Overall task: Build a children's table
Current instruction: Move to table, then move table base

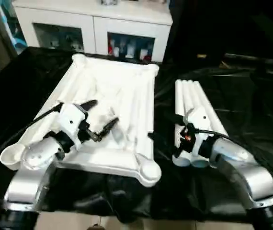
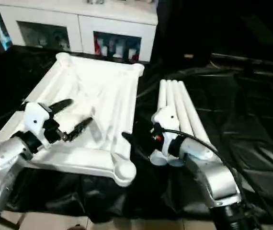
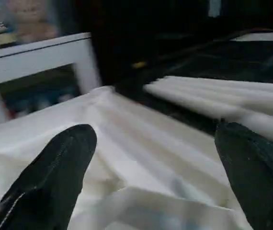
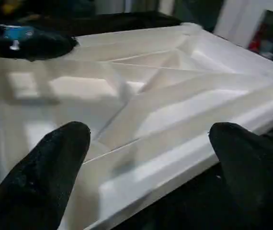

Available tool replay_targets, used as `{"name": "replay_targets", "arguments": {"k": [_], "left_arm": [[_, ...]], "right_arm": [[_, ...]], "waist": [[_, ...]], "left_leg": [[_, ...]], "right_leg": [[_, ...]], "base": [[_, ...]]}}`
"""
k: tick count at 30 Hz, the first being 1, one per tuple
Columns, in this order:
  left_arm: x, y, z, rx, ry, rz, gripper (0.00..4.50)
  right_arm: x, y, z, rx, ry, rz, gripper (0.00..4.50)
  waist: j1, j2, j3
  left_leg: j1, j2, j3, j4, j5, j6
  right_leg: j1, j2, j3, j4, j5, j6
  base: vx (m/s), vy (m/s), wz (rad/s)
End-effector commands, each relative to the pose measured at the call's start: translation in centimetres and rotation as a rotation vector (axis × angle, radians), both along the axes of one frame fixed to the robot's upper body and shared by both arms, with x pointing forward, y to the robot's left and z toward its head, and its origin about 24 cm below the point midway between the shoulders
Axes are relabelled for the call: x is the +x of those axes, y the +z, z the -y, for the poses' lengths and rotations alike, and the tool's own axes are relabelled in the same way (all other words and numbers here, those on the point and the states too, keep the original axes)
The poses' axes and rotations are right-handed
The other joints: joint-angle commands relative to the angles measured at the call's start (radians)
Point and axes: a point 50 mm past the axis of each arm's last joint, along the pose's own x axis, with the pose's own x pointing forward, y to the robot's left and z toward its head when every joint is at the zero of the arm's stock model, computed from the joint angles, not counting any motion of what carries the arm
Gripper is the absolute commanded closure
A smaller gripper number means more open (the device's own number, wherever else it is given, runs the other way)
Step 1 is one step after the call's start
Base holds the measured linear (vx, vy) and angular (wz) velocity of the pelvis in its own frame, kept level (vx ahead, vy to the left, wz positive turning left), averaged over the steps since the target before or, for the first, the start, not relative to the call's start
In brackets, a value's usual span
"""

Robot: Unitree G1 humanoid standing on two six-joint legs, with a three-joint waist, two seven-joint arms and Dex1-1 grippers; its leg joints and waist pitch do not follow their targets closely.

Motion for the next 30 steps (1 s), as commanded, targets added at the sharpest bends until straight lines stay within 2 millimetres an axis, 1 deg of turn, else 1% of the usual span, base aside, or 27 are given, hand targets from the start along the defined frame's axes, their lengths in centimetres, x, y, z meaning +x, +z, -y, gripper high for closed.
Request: {"name": "replay_targets", "arguments": {"k": [1, 2, 3, 4, 5, 6, 7, 8, 9, 10, 11, 12, 13, 14, 15, 16, 17, 18, 20, 21, 22, 23, 24, 25, 26, 29, 30], "left_arm": [[-0.2, 0.1, 0.2, 0.06, -0.182, -0.078, 0.0], [-0.5, 0.1, 0.1, 0.097, -0.242, -0.11, 0.0], [-0.6, 0.1, 0.0, 0.12, -0.28, -0.13, 0.18], [-1.1, -0.4, -0.2, 0.211, -0.369, -0.203, 0.3], [-1.2, -0.5, -0.2, 0.22, -0.378, -0.211, 0.37], [-1.6, -1.1, -0.4, 0.301, -0.429, -0.262, 0.41], [-1.9, -1.6, -0.5, 0.362, -0.467, -0.301, 0.41], [-2.0, -1.7, -0.5, 0.374, -0.475, -0.309, 0.64], [-2.0, -2.0, -0.6, 0.395, -0.481, -0.329, 0.64], [-1.8, -2.2, -0.5, 0.42, -0.473, -0.327, 0.8], [-1.6, -2.4, -0.5, 0.431, -0.464, -0.325, 0.8], [-1.1, -2.8, -0.3, 0.454, -0.437, -0.335, 0.84], [-1.1, -2.9, -0.4, 0.458, -0.44, -0.354, 0.95], [-1.1, -2.9, -0.4, 0.459, -0.441, -0.356, 0.95], [-1.1, -3.0, -0.5, 0.469, -0.447, -0.382, 1.15], [-1.1, -3.1, -0.5, 0.474, -0.447, -0.386, 1.15], [-1.0, -3.1, -0.5, 0.47, -0.443, -0.392, 1.21], [-0.9, -3.1, -0.4, 0.471, -0.444, -0.394, 1.21], [-0.9, -3.2, -0.4, 0.481, -0.444, -0.399, 1.5], [-0.9, -3.3, -0.4, 0.498, -0.455, -0.409, 1.5], [-1.0, -3.3, -0.4, 0.497, -0.459, -0.415, 1.62], [-1.0, -3.3, -0.3, 0.494, -0.462, -0.422, 1.65], [-1.1, -3.3, -0.3, 0.499, -0.466, -0.422, 1.72], [-1.2, -3.3, -0.3, 0.502, -0.469, -0.422, 1.72], [-1.2, -3.3, -0.3, 0.508, -0.468, -0.42, 1.99], [-1.3, -3.4, -0.2, 0.515, -0.468, -0.415, 2.11], [-1.3, -3.4, -0.1, 0.517, -0.469, -0.413, 2.26]], "right_arm": [[0.2, 0.9, 0.4, -0.043, 0.08, 0.027, 0.03], [0.2, 0.9, 0.6, -0.062, 0.11, 0.023, 0.03], [0.2, 1.0, 0.7, -0.075, 0.131, 0.018, 0.01], [0.0, 1.0, 1.0, -0.118, 0.179, 0.018, 0.0], [0.0, 1.0, 1.0, -0.123, 0.183, 0.018, 0.0], [-0.2, 0.7, 1.2, -0.153, 0.21, 0.009, 0.0], [-0.4, 0.6, 1.4, -0.176, 0.23, 0.002, 0.0], [-0.5, 0.5, 1.4, -0.18, 0.235, 0.0, 0.0], [-0.6, 0.4, 1.5, -0.183, 0.247, -0.011, 0.0], [-0.8, 0.5, 1.5, -0.18, 0.261, -0.021, 0.0], [-0.9, 0.5, 1.5, -0.178, 0.269, -0.026, 0.0], [-1.5, 0.5, 1.5, -0.177, 0.307, -0.049, 0.0], [-1.6, 0.4, 1.4, -0.181, 0.318, -0.056, 0.0], [-1.7, 0.4, 1.4, -0.181, 0.319, -0.056, 0.0], [-1.9, 0.4, 1.4, -0.187, 0.332, -0.064, 0.0], [-2.0, 0.3, 1.4, -0.191, 0.339, -0.067, 0.0], [-2.0, 0.2, 1.4, -0.195, 0.342, -0.069, 0.0], [-2.1, 0.1, 1.4, -0.199, 0.343, -0.073, 0.0], [-2.2, 0.0, 1.4, -0.208, 0.346, -0.078, 0.0], [-2.4, -0.2, 1.4, -0.213, 0.347, -0.084, 0.0], [-2.4, -0.3, 1.3, -0.214, 0.347, -0.085, 0.0], [-2.5, -0.4, 1.3, -0.214, 0.346, -0.086, 0.0], [-2.5, -0.4, 1.3, -0.215, 0.344, -0.087, 0.0], [-2.5, -0.4, 1.3, -0.216, 0.344, -0.087, 0.0], [-2.5, -0.5, 1.2, -0.218, 0.343, -0.088, 0.0], [-2.6, -0.6, 1.2, -0.221, 0.343, -0.089, 0.0], [-2.6, -0.6, 1.2, -0.222, 0.343, -0.089, 0.0]], "waist": [[0.003, 0.013, -0.034], [0.002, 0.015, -0.031], [0.003, 0.019, -0.029], [0.004, 0.023, -0.029], [0.004, 0.019, -0.03], [0.005, 0.025, -0.032], [0.007, 0.022, -0.033], [0.005, 0.023, -0.034], [0.005, 0.023, -0.036], [0.005, 0.029, -0.039], [0.004, 0.028, -0.04], [0.003, 0.031, -0.042], [0.006, 0.032, -0.046], [0.005, 0.03, -0.047], [0.006, 0.032, -0.047], [0.004, 0.028, -0.045], [0.004, 0.027, -0.044], [0.003, 0.03, -0.042], [0.002, 0.029, -0.039], [0.002, 0.031, -0.038], [0.004, 0.03, -0.038], [0.004, 0.03, -0.038], [0.005, 0.034, -0.039], [0.005, 0.032, -0.041], [0.005, 0.033, -0.04], [0.006, 0.034, -0.04], [0.006, 0.032, -0.04]], "left_leg": [[0.022, 0.062, -0.012, -0.101, -0.234, -0.016], [0.02, 0.065, -0.007, -0.104, -0.255, -0.025], [0.019, 0.066, -0.006, -0.106, -0.26, -0.029], [0.022, 0.068, -0.004, -0.108, -0.263, -0.033], [0.024, 0.069, -0.004, -0.109, -0.266, -0.031], [0.027, 0.069, -0.001, -0.107, -0.249, -0.027], [0.025, 0.071, -0.001, -0.107, -0.227, -0.02], [0.024, 0.07, 0.003, -0.105, -0.203, -0.017], [0.023, 0.07, 0.005, -0.103, -0.188, -0.016], [0.023, 0.071, 0.007, -0.101, -0.169, -0.014], [0.022, 0.07, 0.008, -0.1, -0.163, -0.011], [0.02, 0.07, 0.008, -0.097, -0.149, -0.008], [0.024, 0.071, 0.01, -0.093, -0.133, 0.0], [0.018, 0.07, 0.009, -0.093, -0.11, 0.007], [0.017, 0.07, 0.008, -0.092, -0.102, 0.008], [0.02, 0.07, 0.01, -0.092, -0.115, 0.011], [0.017, 0.069, 0.011, -0.093, -0.12, 0.012], [0.019, 0.07, 0.011, -0.094, -0.137, 0.008], [0.021, 0.072, 0.012, -0.096, -0.166, 0.002], [0.021, 0.072, 0.012, -0.097, -0.172, 0.0], [0.023, 0.073, 0.012, -0.097, -0.181, -0.004], [0.023, 0.074, 0.012, -0.098, -0.181, -0.005], [0.022, 0.074, 0.011, -0.098, -0.177, -0.007], [0.022, 0.074, 0.011, -0.097, -0.169, -0.006], [0.022, 0.073, 0.012, -0.097, -0.169, -0.005], [0.022, 0.073, 0.012, -0.097, -0.168, -0.003], [0.021, 0.073, 0.012, -0.097, -0.168, -0.003]], "right_leg": [[0.035, -0.092, 0.051, -0.089, -0.165, -0.155], [0.033, -0.094, 0.052, -0.095, -0.223, -0.148], [0.032, -0.095, 0.054, -0.097, -0.245, -0.143], [0.028, -0.095, 0.054, -0.099, -0.263, -0.139], [0.025, -0.094, 0.055, -0.101, -0.267, -0.137], [0.021, -0.092, 0.057, -0.096, -0.233, -0.146], [0.023, -0.091, 0.056, -0.095, -0.196, -0.15], [0.024, -0.09, 0.056, -0.091, -0.158, -0.161], [0.025, -0.09, 0.056, -0.088, -0.134, -0.168], [0.025, -0.089, 0.053, -0.082, -0.082, -0.187], [0.025, -0.086, 0.052, -0.081, -0.062, -0.192], [0.028, -0.085, 0.051, -0.076, -0.019, -0.203], [0.027, -0.083, 0.05, -0.073, 0.03, -0.211], [0.032, -0.085, 0.049, -0.069, 0.071, -0.222], [0.032, -0.085, 0.048, -0.068, 0.083, -0.225], [0.03, -0.085, 0.048, -0.07, 0.075, -0.231], [0.032, -0.085, 0.048, -0.071, 0.064, -0.232], [0.03, -0.087, 0.049, -0.073, 0.034, -0.234], [0.028, -0.088, 0.05, -0.08, -0.027, -0.232], [0.027, -0.088, 0.051, -0.081, -0.041, -0.23], [0.026, -0.09, 0.052, -0.083, -0.061, -0.227], [0.026, -0.09, 0.052, -0.083, -0.065, -0.226], [0.027, -0.09, 0.052, -0.082, -0.058, -0.226], [0.027, -0.089, 0.052, -0.08, -0.038, -0.228], [0.026, -0.088, 0.051, -0.079, -0.028, -0.231], [0.026, -0.089, 0.051, -0.078, -0.019, -0.235], [0.027, -0.089, 0.051, -0.078, -0.021, -0.234]], "base": [[-0.08, -0.035, -0.05], [-0.068, -0.025, -0.07], [-0.068, -0.025, -0.07], [0.0, 0.0, 0.0], [0.0, 0.0, 0.0], [0.0, 0.0, 0.0], [0.0, 0.0, 0.0], [0.0, 0.0, 0.0], [0.0, 0.0, 0.0], [0.0, 0.0, 0.0], [0.0, 0.0, 0.0], [0.0, 0.0, 0.0], [0.0, 0.0, 0.0], [0.0, 0.0, 0.0], [0.0, 0.0, 0.0], [0.0, 0.0, 0.0], [0.0, 0.0, 0.0], [0.0, 0.0, 0.0], [0.0, 0.0, 0.0], [0.0, 0.0, 0.0], [0.0, 0.0, 0.0], [0.0, 0.0, 0.0], [0.0, 0.0, 0.0], [0.0, 0.0, 0.0], [0.0, 0.0, 0.0], [0.0, 0.0, 0.0], [0.0, 0.0, 0.0]]}}
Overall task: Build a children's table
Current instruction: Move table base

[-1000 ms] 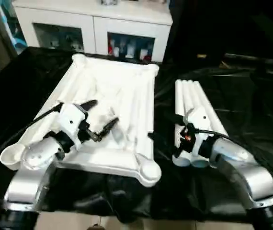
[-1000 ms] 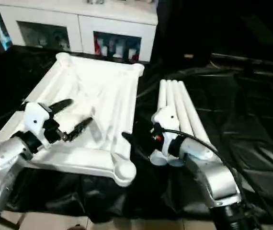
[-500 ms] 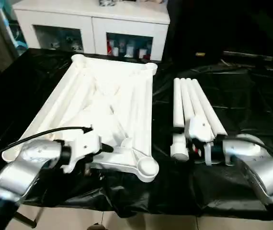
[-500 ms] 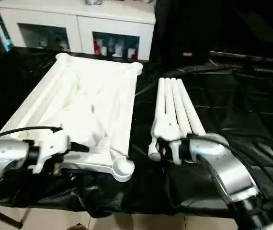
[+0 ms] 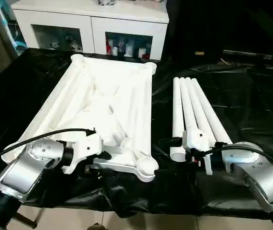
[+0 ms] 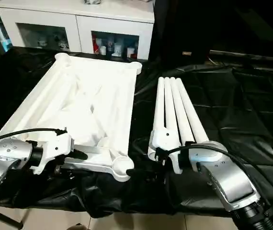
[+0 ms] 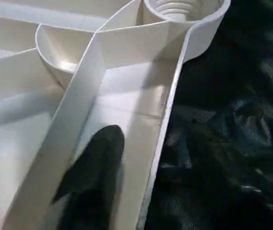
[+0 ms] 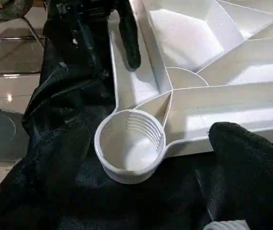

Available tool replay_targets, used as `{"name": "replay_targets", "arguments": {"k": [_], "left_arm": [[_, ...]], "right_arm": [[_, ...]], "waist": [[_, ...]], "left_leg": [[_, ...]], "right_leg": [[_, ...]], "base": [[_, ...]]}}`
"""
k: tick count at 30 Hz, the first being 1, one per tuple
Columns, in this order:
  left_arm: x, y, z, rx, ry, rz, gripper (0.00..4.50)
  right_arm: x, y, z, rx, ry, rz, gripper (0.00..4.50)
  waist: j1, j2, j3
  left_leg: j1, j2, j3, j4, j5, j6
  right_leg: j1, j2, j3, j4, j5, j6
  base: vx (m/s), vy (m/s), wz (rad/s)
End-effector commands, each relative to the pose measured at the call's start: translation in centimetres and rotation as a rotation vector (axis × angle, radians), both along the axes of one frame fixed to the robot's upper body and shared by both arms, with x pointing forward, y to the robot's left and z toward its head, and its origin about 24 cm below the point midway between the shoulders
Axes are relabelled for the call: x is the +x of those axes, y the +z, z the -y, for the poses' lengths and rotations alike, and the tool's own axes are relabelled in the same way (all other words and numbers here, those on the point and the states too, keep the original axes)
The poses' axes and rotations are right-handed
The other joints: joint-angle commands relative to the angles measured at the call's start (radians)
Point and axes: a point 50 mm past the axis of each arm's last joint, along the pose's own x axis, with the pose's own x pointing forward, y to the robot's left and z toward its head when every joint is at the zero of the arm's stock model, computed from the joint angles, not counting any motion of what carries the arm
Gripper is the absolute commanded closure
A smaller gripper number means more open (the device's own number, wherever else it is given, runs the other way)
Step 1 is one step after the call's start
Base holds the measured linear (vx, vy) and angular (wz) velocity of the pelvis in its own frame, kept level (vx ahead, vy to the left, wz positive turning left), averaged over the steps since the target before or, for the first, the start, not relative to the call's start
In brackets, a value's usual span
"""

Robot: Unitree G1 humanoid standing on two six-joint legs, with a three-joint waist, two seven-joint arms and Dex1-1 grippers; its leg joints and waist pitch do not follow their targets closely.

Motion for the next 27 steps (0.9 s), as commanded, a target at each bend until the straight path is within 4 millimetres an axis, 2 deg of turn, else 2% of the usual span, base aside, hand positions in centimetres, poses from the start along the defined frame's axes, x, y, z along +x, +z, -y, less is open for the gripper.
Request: {"name": "replay_targets", "arguments": {"k": [1, 8, 14, 16, 21, 26, 27], "left_arm": [[-0.1, 0.2, 0.4, 0.017, -0.024, 0.02, 2.41], [-0.1, 0.0, 0.7, 0.055, -0.07, 0.087, 2.94], [-0.1, -0.4, 0.9, 0.102, -0.115, 0.159, 3.42], [-0.2, -0.4, 1.0, 0.109, -0.131, 0.172, 3.72], [-0.4, -0.5, 1.1, 0.147, -0.18, 0.227, 4.05], [0.2, -0.1, 1.3, 0.194, -0.204, 0.365, 4.27], [0.8, 0.3, 1.5, 0.21, -0.185, 0.46, 4.32]], "right_arm": [[-0.1, 0.3, -0.2, -0.008, 0.01, 0.017, 0.0], [-0.2, 0.0, -0.5, -0.016, 0.012, 0.021, 0.0], [-0.3, -0.2, -0.7, -0.017, 0.013, 0.021, 0.0], [-0.4, -0.3, -0.7, -0.018, 0.012, 0.021, 0.0], [-0.4, -0.4, -0.9, -0.017, 0.01, 0.021, 0.0], [-0.5, -0.5, -1.0, -0.015, 0.004, 0.025, 0.0], [-0.4, -0.6, -1.0, -0.017, -0.009, 0.036, 0.0]], "waist": [[0.002, 0.019, -0.054], [0.002, 0.018, -0.053], [0.003, 0.021, -0.053], [0.003, 0.021, -0.052], [0.003, 0.024, -0.053], [0.001, 0.025, -0.053], [0.002, 0.027, -0.053]], "left_leg": [[0.01, 0.058, -0.02, -0.079, -0.184, 0.002], [0.009, 0.059, -0.022, -0.081, -0.189, 0.002], [0.009, 0.06, -0.023, -0.082, -0.2, -0.004], [0.01, 0.06, -0.023, -0.083, -0.205, -0.006], [0.011, 0.061, -0.024, -0.083, -0.214, -0.008], [0.009, 0.06, -0.024, -0.082, -0.213, -0.008], [0.008, 0.06, -0.025, -0.082, -0.214, -0.009]], "right_leg": [[0.032, -0.086, 0.051, -0.077, -0.033, -0.228], [0.032, -0.087, 0.052, -0.078, -0.044, -0.222], [0.032, -0.087, 0.052, -0.078, -0.041, -0.215], [0.031, -0.087, 0.052, -0.079, -0.046, -0.214], [0.03, -0.088, 0.052, -0.078, -0.044, -0.215], [0.031, -0.088, 0.052, -0.077, -0.025, -0.215], [0.031, -0.088, 0.052, -0.077, -0.027, -0.215]], "base": [[0.0, 0.0, 0.0], [0.0, 0.0, 0.0], [0.0, 0.0, 0.0], [0.0, 0.0, 0.0], [0.0, 0.0, 0.0], [0.0, 0.0, 0.0], [0.0, 0.0, 0.0]]}}
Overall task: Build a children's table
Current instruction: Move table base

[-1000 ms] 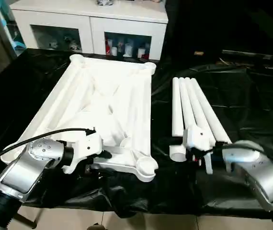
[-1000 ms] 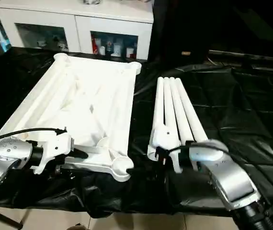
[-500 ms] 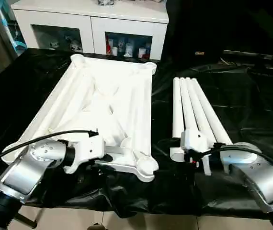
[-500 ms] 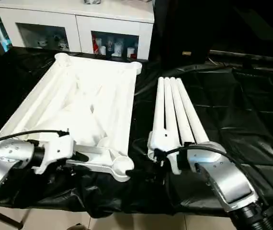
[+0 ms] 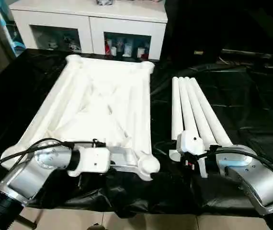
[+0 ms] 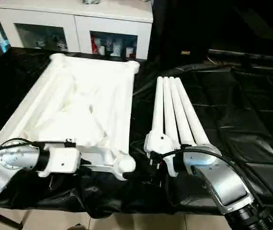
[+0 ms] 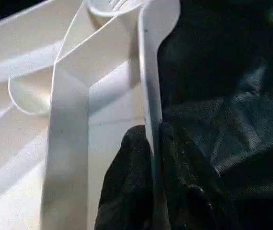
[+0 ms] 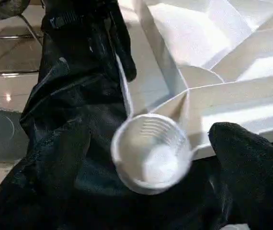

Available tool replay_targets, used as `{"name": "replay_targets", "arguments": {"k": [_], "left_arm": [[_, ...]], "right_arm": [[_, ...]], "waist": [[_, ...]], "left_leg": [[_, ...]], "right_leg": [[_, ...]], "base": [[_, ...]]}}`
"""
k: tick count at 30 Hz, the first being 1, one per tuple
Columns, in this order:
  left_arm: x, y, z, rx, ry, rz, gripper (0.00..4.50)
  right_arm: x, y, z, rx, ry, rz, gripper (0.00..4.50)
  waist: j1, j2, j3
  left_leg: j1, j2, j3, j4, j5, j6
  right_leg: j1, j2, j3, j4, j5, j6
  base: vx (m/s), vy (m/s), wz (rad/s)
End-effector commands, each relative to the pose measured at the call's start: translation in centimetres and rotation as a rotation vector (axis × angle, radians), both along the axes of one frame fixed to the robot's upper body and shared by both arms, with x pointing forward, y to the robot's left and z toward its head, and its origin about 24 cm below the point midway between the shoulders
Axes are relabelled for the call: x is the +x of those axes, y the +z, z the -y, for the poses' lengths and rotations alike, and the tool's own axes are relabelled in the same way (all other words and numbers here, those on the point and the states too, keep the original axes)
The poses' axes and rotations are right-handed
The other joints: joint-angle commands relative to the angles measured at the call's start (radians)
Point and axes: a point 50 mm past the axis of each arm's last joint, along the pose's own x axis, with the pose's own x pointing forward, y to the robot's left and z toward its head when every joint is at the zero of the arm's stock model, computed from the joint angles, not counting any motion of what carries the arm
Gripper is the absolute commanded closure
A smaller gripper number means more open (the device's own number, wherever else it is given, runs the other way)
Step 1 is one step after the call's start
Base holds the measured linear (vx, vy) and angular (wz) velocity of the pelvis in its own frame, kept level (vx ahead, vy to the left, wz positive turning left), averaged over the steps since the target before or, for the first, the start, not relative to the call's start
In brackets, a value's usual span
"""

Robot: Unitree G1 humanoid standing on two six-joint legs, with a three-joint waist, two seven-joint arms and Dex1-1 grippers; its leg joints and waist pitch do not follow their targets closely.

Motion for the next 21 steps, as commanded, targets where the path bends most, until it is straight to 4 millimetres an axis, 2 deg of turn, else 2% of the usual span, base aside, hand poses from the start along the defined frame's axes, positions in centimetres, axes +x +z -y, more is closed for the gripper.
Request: {"name": "replay_targets", "arguments": {"k": [1, 6, 8, 14, 16, 18, 21], "left_arm": [[1.2, 0.8, -0.2, 0.026, 0.043, 0.138, 4.34], [1.9, 2.0, 0.3, 0.012, 0.048, 0.314, 4.37], [2.2, 2.6, 0.3, -0.007, 0.053, 0.357, 4.37], [2.4, 3.0, -0.1, -0.005, 0.059, 0.389, 4.37], [2.6, 3.9, 0.3, -0.042, 0.049, 0.445, 4.37], [2.7, 4.2, 0.5, -0.069, 0.047, 0.455, 4.37], [1.5, 5.2, 1.8, -0.188, -0.059, 0.402, 4.37]], "right_arm": [[0.0, 0.3, -0.1, -0.005, -0.002, 0.038, 0.0], [-0.1, 0.1, -0.3, 0.001, -0.01, 0.04, 0.0], [-0.1, 0.0, -0.5, 0.003, -0.009, 0.037, 0.0], [0.0, -0.1, -0.7, 0.006, -0.012, 0.044, 0.0], [0.0, -0.1, -0.7, 0.007, -0.016, 0.048, 0.0], [0.0, -0.1, -0.7, 0.007, -0.017, 0.048, 0.0], [0.0, -0.2, -0.7, 0.006, -0.021, 0.048, 0.0]], "waist": [[0.002, 0.022, -0.054], [0.005, 0.019, -0.055], [0.007, 0.02, -0.058], [0.008, 0.021, -0.06], [0.008, 0.021, -0.063], [0.008, 0.02, -0.066], [0.012, 0.023, -0.067]], "left_leg": [[0.008, 0.06, -0.024, -0.082, -0.221, -0.011], [0.007, 0.06, -0.024, -0.08, -0.197, -0.004], [0.004, 0.059, -0.024, -0.077, -0.165, 0.004], [0.002, 0.058, -0.023, -0.074, -0.149, 0.012], [0.001, 0.059, -0.024, -0.072, -0.136, 0.015], [-0.002, 0.057, -0.023, -0.068, -0.099, 0.024], [-0.005, 0.054, -0.022, -0.064, -0.08, 0.033]], "right_leg": [[0.031, -0.087, 0.052, -0.078, -0.032, -0.213], [0.032, -0.088, 0.052, -0.076, -0.021, -0.211], [0.032, -0.087, 0.051, -0.071, 0.027, -0.216], [0.032, -0.087, 0.05, -0.066, 0.067, -0.224], [0.032, -0.087, 0.049, -0.064, 0.086, -0.223], [0.033, -0.084, 0.048, -0.058, 0.142, -0.227], [0.032, -0.083, 0.046, -0.053, 0.187, -0.239]], "base": [[0.0, 0.0, 0.0], [0.0, 0.0, 0.0], [0.0, 0.0, 0.0], [0.0, 0.0, 0.0], [0.0, 0.0, 0.0], [0.0, 0.0, 0.0], [0.0, 0.0, 0.0]]}}
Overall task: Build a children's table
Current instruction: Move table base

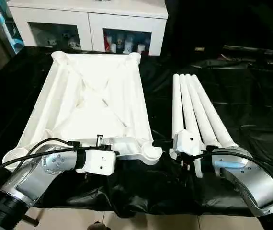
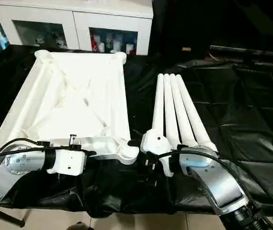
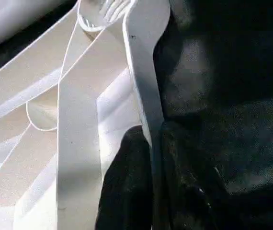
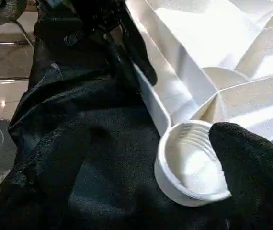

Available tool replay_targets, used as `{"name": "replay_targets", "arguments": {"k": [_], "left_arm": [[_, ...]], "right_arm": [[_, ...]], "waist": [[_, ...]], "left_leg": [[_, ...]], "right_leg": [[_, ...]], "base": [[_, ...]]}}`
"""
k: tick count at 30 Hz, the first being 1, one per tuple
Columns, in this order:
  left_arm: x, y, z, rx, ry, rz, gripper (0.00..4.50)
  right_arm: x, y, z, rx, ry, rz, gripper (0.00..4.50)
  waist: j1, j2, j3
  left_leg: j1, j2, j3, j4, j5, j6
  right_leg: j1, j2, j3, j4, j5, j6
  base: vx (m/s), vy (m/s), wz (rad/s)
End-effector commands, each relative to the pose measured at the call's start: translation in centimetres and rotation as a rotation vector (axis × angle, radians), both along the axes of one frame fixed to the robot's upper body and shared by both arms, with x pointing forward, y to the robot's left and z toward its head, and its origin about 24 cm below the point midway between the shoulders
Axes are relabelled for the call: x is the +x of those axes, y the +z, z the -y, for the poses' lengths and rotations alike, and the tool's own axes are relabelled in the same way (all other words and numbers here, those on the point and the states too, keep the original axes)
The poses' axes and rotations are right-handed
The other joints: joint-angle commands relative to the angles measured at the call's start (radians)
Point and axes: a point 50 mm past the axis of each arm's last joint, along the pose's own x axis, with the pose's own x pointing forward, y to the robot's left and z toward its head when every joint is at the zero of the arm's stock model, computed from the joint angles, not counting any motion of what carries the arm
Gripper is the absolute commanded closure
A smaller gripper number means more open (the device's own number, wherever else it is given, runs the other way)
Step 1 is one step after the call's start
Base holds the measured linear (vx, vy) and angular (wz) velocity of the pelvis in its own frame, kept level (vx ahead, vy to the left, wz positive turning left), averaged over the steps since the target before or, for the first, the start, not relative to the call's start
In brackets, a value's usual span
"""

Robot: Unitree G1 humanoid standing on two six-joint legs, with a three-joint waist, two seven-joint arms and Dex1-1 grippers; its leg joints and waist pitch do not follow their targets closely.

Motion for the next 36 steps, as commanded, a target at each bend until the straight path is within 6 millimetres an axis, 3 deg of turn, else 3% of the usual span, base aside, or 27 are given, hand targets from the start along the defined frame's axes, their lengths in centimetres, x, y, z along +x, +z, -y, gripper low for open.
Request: {"name": "replay_targets", "arguments": {"k": [1, 9, 13, 23, 28, 36], "left_arm": [[0.7, 5.0, 1.3, -0.121, -0.096, 0.213, 4.37], [0.4, 6.1, 2.6, -0.133, -0.205, 0.303, 4.37], [1.3, 6.2, 1.6, -0.063, -0.173, 0.33, 4.37], [2.9, 7.7, -0.4, 0.038, -0.129, 0.421, 4.37], [2.9, 6.9, -1.5, 0.073, -0.096, 0.346, 4.37], [2.6, 5.3, -2.8, 0.082, -0.036, 0.256, 4.37]], "right_arm": [[-0.2, -0.2, 0.1, -0.016, -0.007, 0.009, 0.0], [-0.3, -0.6, -0.1, -0.008, -0.025, 0.008, 0.0], [-0.3, -0.7, -0.2, -0.004, -0.031, 0.009, 0.0], [-0.5, -1.1, -0.6, 0.007, -0.039, 0.006, 0.0], [-0.5, -1.2, -0.7, 0.01, -0.039, 0.004, 0.0], [-0.4, -0.7, -0.9, 0.029, -0.037, 0.011, 0.0]], "waist": [[0.008, 0.017, -0.071], [0.019, 0.027, -0.069], [0.03, 0.033, -0.071], [0.032, 0.036, -0.079], [0.035, 0.038, -0.082], [0.035, 0.036, -0.08]], "left_leg": [[0.012, 0.054, -0.022, -0.065, -0.076, 0.035], [0.016, 0.057, -0.021, -0.065, -0.103, 0.024], [0.019, 0.055, -0.02, -0.063, -0.099, 0.014], [0.012, 0.051, -0.023, -0.055, -0.034, 0.011], [0.007, 0.05, -0.023, -0.049, 0.001, 0.021], [0.009, 0.053, -0.022, -0.053, -0.048, 0.008]], "right_leg": [[0.048, -0.083, 0.047, -0.053, 0.194, -0.241], [0.047, -0.083, 0.047, -0.055, 0.165, -0.234], [0.044, -0.08, 0.047, -0.055, 0.174, -0.222], [0.048, -0.079, 0.042, -0.039, 0.297, -0.222], [0.046, -0.076, 0.04, -0.032, 0.352, -0.228], [0.044, -0.08, 0.041, -0.036, 0.289, -0.231]], "base": [[0.0, 0.0, 0.0], [0.0, 0.0, 0.0], [0.0, 0.0, 0.0], [0.0, 0.0, 0.0], [0.0, 0.0, 0.0], [0.0, 0.0, 0.0]]}}
